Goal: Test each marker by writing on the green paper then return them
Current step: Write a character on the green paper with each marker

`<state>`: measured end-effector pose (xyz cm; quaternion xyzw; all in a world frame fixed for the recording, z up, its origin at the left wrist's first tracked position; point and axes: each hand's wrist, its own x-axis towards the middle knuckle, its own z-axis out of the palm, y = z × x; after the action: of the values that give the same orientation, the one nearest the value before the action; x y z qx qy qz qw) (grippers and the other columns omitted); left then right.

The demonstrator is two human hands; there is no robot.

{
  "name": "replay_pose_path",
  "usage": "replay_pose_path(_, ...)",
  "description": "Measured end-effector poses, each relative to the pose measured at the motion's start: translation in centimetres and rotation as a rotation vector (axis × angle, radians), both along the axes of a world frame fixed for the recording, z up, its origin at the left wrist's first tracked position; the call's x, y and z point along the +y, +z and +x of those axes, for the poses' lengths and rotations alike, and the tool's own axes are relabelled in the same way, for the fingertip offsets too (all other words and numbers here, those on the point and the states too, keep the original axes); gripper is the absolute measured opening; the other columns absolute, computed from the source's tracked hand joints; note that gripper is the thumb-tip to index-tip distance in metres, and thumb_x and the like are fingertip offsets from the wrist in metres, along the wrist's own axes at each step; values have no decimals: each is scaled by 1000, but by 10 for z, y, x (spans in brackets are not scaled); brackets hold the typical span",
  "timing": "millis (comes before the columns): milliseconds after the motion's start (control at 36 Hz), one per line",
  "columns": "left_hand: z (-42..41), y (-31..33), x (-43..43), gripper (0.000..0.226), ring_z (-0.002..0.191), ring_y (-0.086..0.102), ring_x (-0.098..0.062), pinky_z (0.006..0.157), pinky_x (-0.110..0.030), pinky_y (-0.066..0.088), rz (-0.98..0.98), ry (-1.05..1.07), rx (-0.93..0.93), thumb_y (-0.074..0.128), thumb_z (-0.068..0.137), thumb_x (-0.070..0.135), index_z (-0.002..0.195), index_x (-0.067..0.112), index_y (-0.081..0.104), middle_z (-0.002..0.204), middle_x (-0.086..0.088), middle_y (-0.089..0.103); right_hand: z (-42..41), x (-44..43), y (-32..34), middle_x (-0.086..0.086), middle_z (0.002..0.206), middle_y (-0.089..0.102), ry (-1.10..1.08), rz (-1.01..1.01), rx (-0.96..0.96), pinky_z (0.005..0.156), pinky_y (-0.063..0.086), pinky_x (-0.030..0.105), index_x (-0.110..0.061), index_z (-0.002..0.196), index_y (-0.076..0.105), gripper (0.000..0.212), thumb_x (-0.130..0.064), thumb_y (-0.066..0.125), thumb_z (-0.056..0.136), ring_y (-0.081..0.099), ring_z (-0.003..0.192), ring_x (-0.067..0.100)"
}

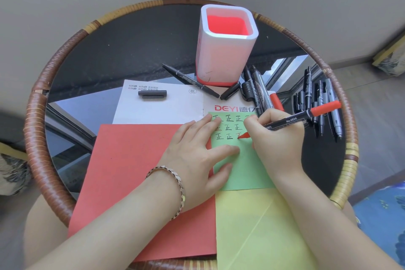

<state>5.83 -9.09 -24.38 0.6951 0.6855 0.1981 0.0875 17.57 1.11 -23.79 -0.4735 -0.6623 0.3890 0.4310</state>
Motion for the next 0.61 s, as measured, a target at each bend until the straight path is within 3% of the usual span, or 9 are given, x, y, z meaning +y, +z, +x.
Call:
replay_pose_path(56,0,0,0,34,122,48,-34,100,-38,25,2,0,1,43,78,39,101,33,67,126,-18,55,1,0,0,-8,30,40,-29,-3,14,74,35,28,-17,38,38,32,-9,56,64,40,46,-1)
replay_pose_path(139,0,0,0,34,122,48,-34,100,-37,25,4,0,8,43,78,39,101,33,67,126,-19,55,4,1,1,-8,30,36,-81,12,7,50,31,14,-12,40,37,36,1,58,66,34,38,4)
replay_pose_path(194,0,0,0,34,122,48,-34,100,-36,24,7,1,12,43,78,39,101,33,67,126,-19,55,4,2,1,-7,31,35,-93,11,-1,44,27,12,-13,40,37,37,2,57,67,31,37,5)
replay_pose_path(306,0,-1,0,33,122,48,-34,101,-36,24,16,-4,14,43,79,39,100,32,67,126,-18,56,3,2,4,-2,35,36,-138,-13,76,50,34,9,-5,43,37,36,1,57,72,31,38,7)
replay_pose_path(361,0,-1,0,33,122,48,-34,101,-36,25,26,-3,23,43,79,38,99,32,68,125,-18,56,4,3,7,11,43,38,-160,-8,133,58,39,11,-2,47,37,38,-3,59,78,34,45,14)
replay_pose_path(500,1,-2,0,32,120,49,-36,100,-40,26,28,-4,77,42,79,37,98,31,67,124,-20,56,6,2,10,-9,45,45,-122,-56,281,49,36,17,-19,61,41,33,-19,67,82,40,42,6)
replay_pose_path(611,4,0,2,31,115,53,-37,100,-43,29,34,4,140,40,77,37,90,29,67,123,-17,58,14,2,21,1,57,52,24,-77,235,50,38,11,-18,66,51,22,-21,67,81,46,46,2)
